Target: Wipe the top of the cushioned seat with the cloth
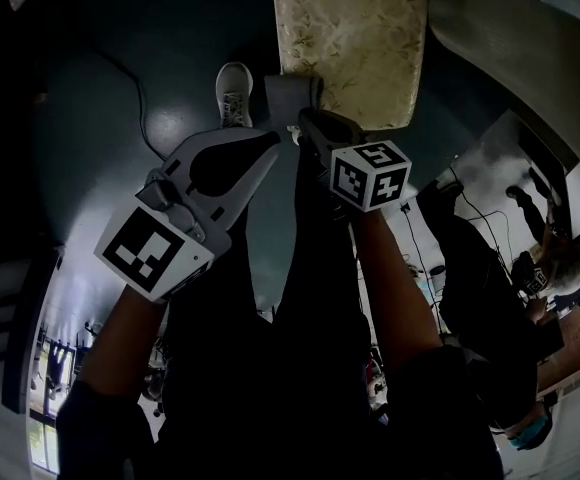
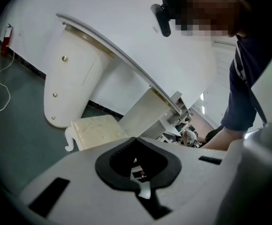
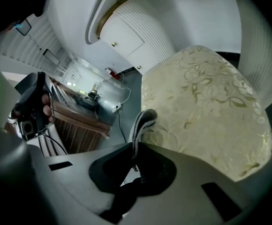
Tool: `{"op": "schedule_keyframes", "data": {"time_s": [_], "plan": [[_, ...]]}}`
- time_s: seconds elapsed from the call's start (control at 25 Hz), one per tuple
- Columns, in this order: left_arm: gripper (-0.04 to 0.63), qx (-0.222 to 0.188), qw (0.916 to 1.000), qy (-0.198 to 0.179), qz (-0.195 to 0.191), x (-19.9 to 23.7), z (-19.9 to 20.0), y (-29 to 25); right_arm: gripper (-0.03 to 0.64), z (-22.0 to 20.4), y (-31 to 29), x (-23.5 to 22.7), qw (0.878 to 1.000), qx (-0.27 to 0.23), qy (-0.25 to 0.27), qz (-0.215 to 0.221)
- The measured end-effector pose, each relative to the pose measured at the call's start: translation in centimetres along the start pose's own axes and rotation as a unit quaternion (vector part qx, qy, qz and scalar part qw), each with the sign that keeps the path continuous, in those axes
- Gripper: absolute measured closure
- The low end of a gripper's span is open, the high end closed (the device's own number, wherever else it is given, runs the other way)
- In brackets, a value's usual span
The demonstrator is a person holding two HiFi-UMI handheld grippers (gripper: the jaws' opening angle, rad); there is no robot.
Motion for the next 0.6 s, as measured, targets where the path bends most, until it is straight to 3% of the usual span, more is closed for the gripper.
{"op": "schedule_keyframes", "data": {"time_s": [0.2, 0.6], "plan": [[0.588, 0.005, 0.9997, -0.011, -0.022, -2.3, -0.4, -3.8, 0.586, 0.1, 3.4, -3.3, 1.0, -0.017, -0.016, -0.018], [0.588, 0.052, 0.9967, -0.033, -0.053, -6.4, -0.4, -10.5, 0.585, 1.6, 9.9, -9.9, 0.996, -0.056, -0.033, -0.058]]}}
Point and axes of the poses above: the fingertips, and each gripper's own axes: y backward along the fingers, x to its left, z out of its top, the point moved 10 cm from there along y, backward along the fingers, and after that the axes turned 15 degrees about -x, right-handed, at the moved point
